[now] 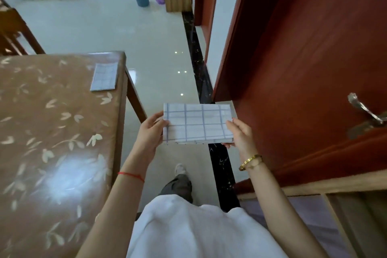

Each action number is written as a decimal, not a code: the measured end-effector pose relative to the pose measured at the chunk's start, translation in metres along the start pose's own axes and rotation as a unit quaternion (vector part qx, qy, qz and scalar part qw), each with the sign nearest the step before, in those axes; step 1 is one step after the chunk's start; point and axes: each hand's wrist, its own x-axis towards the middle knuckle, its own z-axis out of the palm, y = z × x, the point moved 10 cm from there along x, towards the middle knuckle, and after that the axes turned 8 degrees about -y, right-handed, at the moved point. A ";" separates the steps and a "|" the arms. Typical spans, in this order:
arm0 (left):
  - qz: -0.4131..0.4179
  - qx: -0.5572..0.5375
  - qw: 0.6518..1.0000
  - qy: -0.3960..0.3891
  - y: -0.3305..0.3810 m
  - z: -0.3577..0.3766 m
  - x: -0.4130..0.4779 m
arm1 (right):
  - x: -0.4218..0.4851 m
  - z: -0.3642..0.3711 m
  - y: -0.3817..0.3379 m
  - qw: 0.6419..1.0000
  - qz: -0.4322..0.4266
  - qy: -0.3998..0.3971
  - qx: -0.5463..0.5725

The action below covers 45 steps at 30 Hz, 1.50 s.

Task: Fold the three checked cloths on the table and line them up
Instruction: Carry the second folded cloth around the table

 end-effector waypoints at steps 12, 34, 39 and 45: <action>0.027 -0.032 0.996 0.074 0.076 -0.047 0.136 | 0.189 0.066 -0.065 0.995 -0.009 -0.096 -0.031; 0.031 -0.156 0.938 0.308 0.151 -0.217 0.244 | 0.424 0.316 -0.154 0.938 -0.020 -0.323 -0.126; 0.005 -0.182 0.897 0.402 0.146 -0.258 0.259 | 0.467 0.391 -0.164 0.899 -0.016 -0.403 -0.169; -0.025 -0.246 0.843 0.478 0.136 -0.289 0.276 | 0.511 0.474 -0.179 0.836 -0.021 -0.494 -0.237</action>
